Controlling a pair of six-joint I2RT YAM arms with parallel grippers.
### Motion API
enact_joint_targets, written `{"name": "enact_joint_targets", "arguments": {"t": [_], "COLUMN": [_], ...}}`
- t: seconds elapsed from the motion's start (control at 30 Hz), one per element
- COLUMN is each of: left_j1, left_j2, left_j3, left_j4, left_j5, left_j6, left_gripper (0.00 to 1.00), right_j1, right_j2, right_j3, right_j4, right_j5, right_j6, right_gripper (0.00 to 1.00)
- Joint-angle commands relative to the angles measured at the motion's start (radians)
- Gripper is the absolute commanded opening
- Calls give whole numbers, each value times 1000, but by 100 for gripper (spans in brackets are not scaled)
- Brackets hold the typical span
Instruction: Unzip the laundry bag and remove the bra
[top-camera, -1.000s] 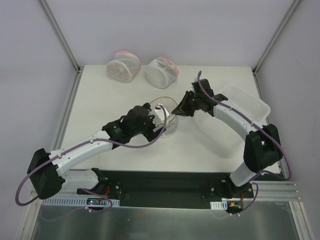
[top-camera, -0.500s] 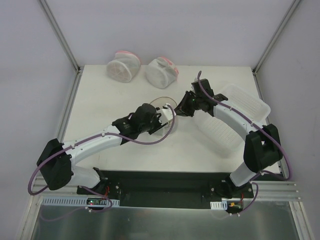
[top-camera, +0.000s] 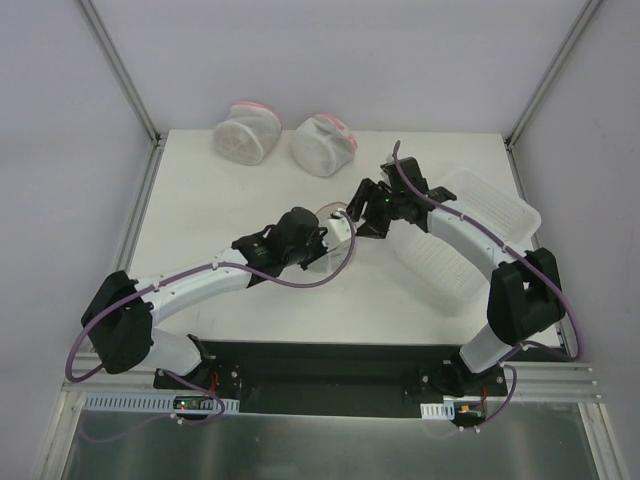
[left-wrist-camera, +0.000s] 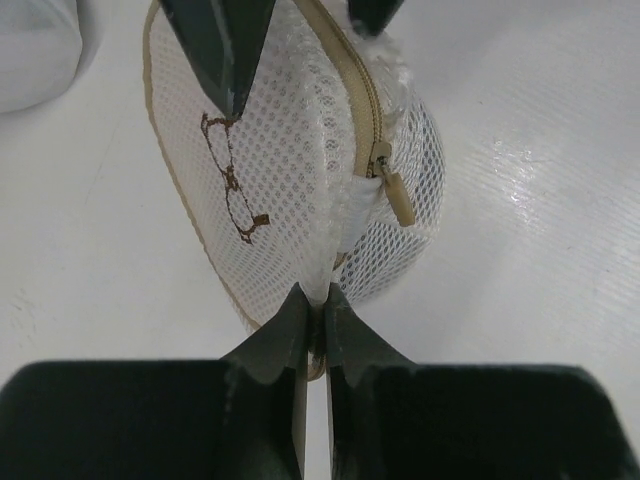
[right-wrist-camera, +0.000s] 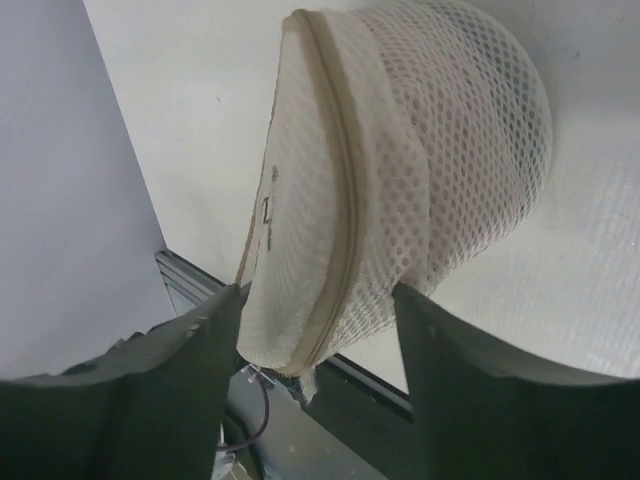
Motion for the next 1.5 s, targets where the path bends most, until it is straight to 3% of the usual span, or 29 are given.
{"name": "enact_joint_targets", "arguments": {"t": [0.0,0.03,0.2,0.27,0.33,0.43,0.57,0.63,1.47], "left_j1": [7,17,101,104,106,104,106,106,106], "left_j2": [-88,-108,-100,-97,-86,-76,-62,-54,-51], "left_j3": [54,66,160,161,161,155,163,170,180], "left_j4": [-39,-60,-217,-217,-215,-215,-215,-215,-215], "left_j5": [58,81,257,291,317,331,335,339,361], "left_j6": [-51,-93,-236,-285,-324,-363,-384,-384,-434], "left_gripper": [0,0,0,0,0,0,0,0,0], "right_j1": [-1,-1,-3,2,15,104,256,298,357], "right_j2": [-49,-71,-293,-374,-477,-543,-511,-484,-301], "right_j3": [81,91,24,-36,-125,-162,-132,-129,-6], "right_j4": [-142,-173,-241,-205,-140,-127,-182,-176,-86], "right_j5": [9,41,253,319,330,358,535,546,499], "right_j6": [-207,-233,-329,-332,-330,-315,-281,-261,-92], "right_gripper": [77,90,88,76,55,40,42,43,45]}}
